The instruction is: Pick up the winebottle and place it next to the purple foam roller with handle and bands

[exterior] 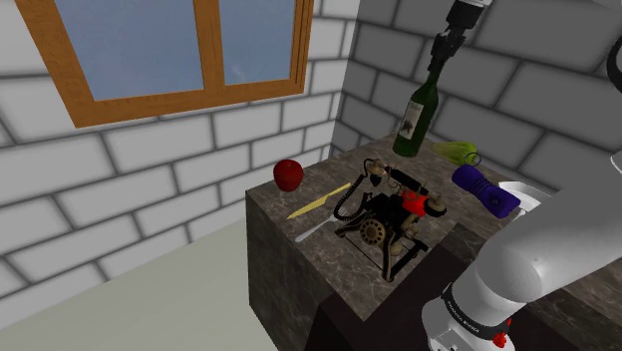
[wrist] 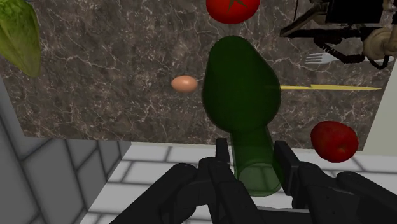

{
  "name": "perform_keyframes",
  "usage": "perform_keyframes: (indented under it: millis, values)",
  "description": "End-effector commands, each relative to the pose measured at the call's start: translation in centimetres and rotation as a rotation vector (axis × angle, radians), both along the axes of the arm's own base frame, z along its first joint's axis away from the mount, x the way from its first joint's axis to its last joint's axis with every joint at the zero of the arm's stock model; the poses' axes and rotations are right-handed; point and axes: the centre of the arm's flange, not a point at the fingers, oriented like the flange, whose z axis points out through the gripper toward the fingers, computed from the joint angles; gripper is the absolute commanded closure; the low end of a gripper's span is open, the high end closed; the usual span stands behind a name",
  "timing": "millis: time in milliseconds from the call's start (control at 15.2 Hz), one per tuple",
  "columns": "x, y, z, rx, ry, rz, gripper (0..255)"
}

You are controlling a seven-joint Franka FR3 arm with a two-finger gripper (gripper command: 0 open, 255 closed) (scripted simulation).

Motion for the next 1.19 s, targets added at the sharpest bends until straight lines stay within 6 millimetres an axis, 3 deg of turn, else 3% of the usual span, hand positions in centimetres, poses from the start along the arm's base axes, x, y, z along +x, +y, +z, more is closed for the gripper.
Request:
perform_keyframes:
  millis: [0,1122]
  values:
    - [-0.6,-2.5,0.0,-0.001,0.0,0.003,255]
    - [-6.4,-24.2,0.1,-0.001,0.0,0.003,255]
